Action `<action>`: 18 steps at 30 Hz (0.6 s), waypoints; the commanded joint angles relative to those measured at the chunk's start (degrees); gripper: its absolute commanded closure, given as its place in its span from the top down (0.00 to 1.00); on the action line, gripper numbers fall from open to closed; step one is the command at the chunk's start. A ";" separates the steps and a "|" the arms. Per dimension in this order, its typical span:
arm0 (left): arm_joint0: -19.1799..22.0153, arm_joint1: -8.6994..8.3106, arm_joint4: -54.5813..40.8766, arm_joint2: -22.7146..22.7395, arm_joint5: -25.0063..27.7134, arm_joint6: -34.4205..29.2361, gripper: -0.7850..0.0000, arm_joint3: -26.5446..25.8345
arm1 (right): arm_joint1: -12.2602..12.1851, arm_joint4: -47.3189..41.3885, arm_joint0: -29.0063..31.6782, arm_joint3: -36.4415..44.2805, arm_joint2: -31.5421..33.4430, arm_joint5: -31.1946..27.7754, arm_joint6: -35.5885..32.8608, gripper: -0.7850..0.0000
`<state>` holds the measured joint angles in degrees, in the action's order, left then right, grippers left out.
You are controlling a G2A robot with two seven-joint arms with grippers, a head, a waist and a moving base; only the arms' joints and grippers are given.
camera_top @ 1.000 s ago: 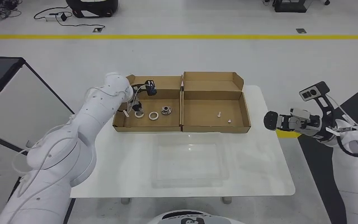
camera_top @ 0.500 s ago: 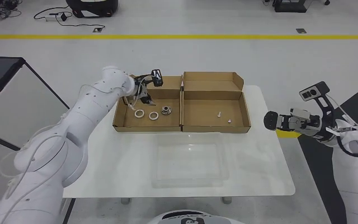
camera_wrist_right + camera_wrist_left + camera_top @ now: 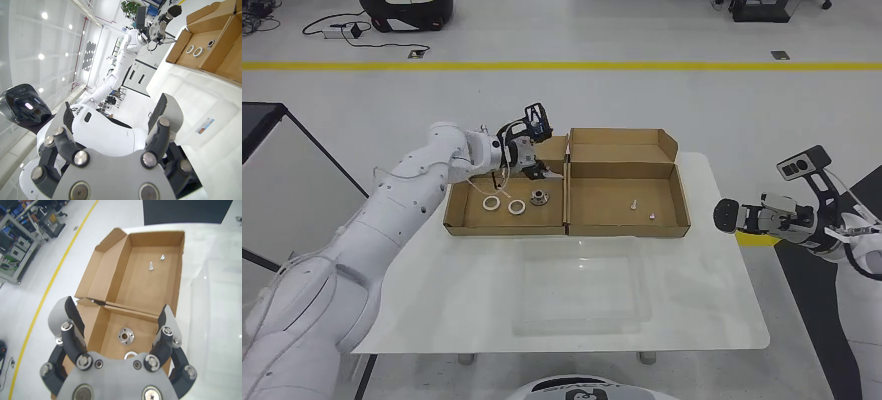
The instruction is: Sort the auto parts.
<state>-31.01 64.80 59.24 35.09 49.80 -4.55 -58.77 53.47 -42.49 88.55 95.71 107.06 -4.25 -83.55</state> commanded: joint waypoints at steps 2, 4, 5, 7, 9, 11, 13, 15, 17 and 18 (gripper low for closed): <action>-2.34 -1.50 -1.39 2.91 3.19 1.00 1.00 -4.40 | 0.00 0.00 0.00 0.00 0.00 0.00 0.00 1.00; -4.09 -2.56 -2.81 5.16 6.13 2.10 1.00 -7.56 | 0.00 0.00 0.00 0.00 0.00 0.00 0.00 1.00; -4.54 -2.84 -3.11 5.81 6.47 2.07 1.00 -8.42 | 0.00 0.00 0.00 0.00 0.00 0.00 0.00 1.00; -5.95 -3.65 -3.90 7.71 6.96 1.52 1.00 -11.28 | 0.00 0.00 0.00 0.00 0.00 0.00 0.00 1.00; -7.77 -4.61 -5.39 10.13 7.51 1.05 1.00 -14.46 | 0.00 0.00 0.00 0.00 0.00 0.00 0.00 1.00; -9.02 -5.29 -6.55 11.94 7.84 0.47 1.00 -16.46 | 0.00 0.00 0.00 0.00 0.00 0.00 0.00 1.00; -10.52 -6.10 -8.32 14.19 8.20 -0.19 1.00 -18.78 | 0.00 0.00 0.00 0.00 0.00 0.00 0.00 1.00; -12.23 -7.10 -9.91 16.87 8.20 -1.32 1.00 -21.32 | 0.00 0.00 0.00 0.00 0.00 0.00 0.00 1.00; -13.48 -7.85 -11.01 18.83 8.20 -2.18 1.00 -23.01 | 0.00 0.00 0.00 0.00 0.00 0.00 0.00 1.00; -14.23 -8.32 -11.59 20.02 8.20 -2.71 1.00 -24.05 | 0.00 0.00 0.00 0.00 0.00 0.00 0.00 1.00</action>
<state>-44.52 56.90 48.17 53.97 58.01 -6.79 -81.89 53.47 -42.49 88.55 95.71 107.06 -4.25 -83.55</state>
